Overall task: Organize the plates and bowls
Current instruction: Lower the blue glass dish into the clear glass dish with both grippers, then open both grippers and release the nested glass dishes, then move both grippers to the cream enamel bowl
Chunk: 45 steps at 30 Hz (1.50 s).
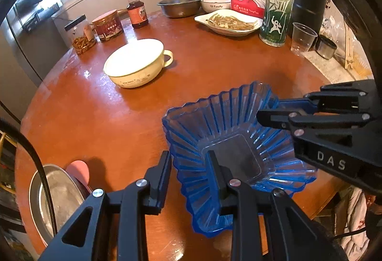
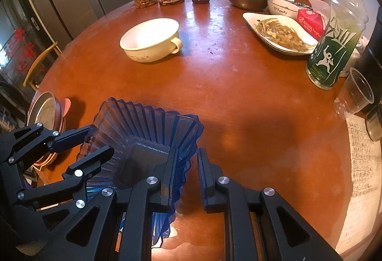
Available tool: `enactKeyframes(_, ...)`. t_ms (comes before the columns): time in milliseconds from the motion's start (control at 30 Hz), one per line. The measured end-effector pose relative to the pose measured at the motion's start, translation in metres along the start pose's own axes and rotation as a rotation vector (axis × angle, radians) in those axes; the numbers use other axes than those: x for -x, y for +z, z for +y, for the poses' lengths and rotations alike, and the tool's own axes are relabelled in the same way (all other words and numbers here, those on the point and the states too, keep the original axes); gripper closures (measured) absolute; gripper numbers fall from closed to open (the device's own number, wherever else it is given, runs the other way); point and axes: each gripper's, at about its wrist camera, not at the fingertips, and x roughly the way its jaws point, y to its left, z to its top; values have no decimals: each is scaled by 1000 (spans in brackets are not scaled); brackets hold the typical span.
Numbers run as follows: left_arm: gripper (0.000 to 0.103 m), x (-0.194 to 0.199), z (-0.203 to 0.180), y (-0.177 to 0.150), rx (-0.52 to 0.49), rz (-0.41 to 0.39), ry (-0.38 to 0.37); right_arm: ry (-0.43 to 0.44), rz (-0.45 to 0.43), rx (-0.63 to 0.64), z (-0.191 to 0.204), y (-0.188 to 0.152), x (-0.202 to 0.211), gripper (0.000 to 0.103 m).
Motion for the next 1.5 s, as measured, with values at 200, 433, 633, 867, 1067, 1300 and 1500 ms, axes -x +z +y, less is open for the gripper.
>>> enactKeyframes(200, 71, 1, 8, 1, 36, 0, -39, -1, 10, -9, 2, -3, 1, 74)
enactKeyframes(433, 64, 5, 12, 3, 48, -7, -66, 7, 0, -24, 0, 1, 8, 71)
enactKeyframes(633, 58, 7, 14, 5, 54, -13, -65, 2, -4, -22, 1, 0, 10, 65)
enactKeyframes(867, 55, 8, 16, 7, 68, -18, -67, 1, -12, -19, 2, -1, 14, 55)
enactKeyframes(1067, 48, 9, 18, 6, 74, -21, -63, -1, -13, -19, 3, -2, 15, 52)
enactKeyframes(1300, 42, 13, 24, 7, 93, -27, -68, -4, -15, -18, 3, -2, 17, 51)
enactKeyframes(1500, 40, 27, 41, 17, 137, -47, -77, 1, -48, -20, -3, 9, 30, 50)
